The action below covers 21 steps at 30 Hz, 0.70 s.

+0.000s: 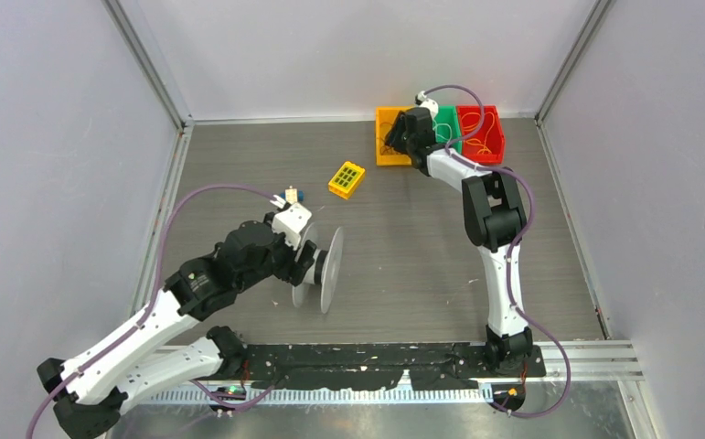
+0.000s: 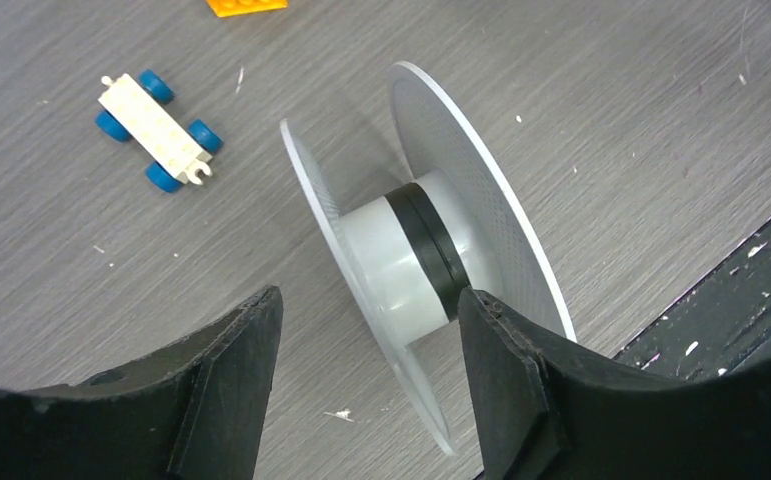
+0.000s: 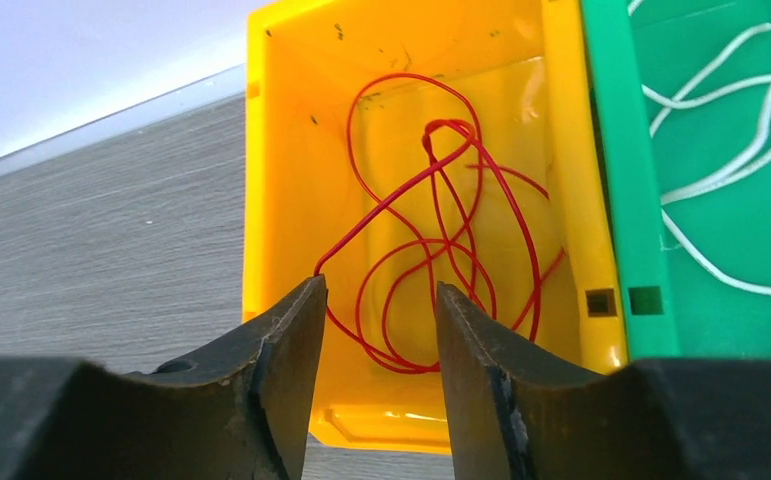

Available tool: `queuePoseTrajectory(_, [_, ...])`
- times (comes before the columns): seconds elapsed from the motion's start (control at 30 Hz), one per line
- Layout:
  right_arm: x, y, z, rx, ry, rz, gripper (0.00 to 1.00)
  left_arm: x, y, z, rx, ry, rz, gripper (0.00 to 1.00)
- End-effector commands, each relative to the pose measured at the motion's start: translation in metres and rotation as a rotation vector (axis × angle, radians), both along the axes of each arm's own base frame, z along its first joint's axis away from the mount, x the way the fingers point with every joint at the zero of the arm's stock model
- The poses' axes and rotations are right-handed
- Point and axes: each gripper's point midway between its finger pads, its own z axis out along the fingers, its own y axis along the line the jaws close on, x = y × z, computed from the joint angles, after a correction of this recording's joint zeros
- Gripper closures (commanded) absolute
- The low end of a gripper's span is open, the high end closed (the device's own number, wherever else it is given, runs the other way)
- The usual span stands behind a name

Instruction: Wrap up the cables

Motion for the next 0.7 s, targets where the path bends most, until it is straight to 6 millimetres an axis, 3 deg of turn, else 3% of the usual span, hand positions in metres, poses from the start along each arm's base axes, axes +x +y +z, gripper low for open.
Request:
queuePoseTrajectory(0.0, [0.015, 0.012, 0.057, 0.086, -0.142, 0.03, 0.49, 0.002, -0.014, 0.009, -0.033, 0.008, -0.034, 0.35])
queuePoseTrajectory(0.17, [0.014, 0.006, 0.067, 0.11, -0.179, 0.002, 0.44, 0.005, -0.015, 0.003, -0.003, 0.031, -0.024, 0.44])
queuePoseTrajectory(0.37, [0.017, 0.005, 0.055, 0.136, -0.144, -0.009, 0.42, 0.009, -0.011, 0.0, 0.022, 0.044, 0.014, 0.72])
queuePoseTrajectory(0.53, [0.017, 0.006, 0.061, 0.158, -0.154, 0.002, 0.41, 0.012, -0.011, 0.007, -0.033, 0.06, 0.081, 0.98])
queuePoseTrajectory(0.67, [0.013, -0.002, 0.086, 0.181, -0.198, -0.021, 0.38, 0.019, -0.018, 0.013, -0.114, 0.084, 0.156, 1.0])
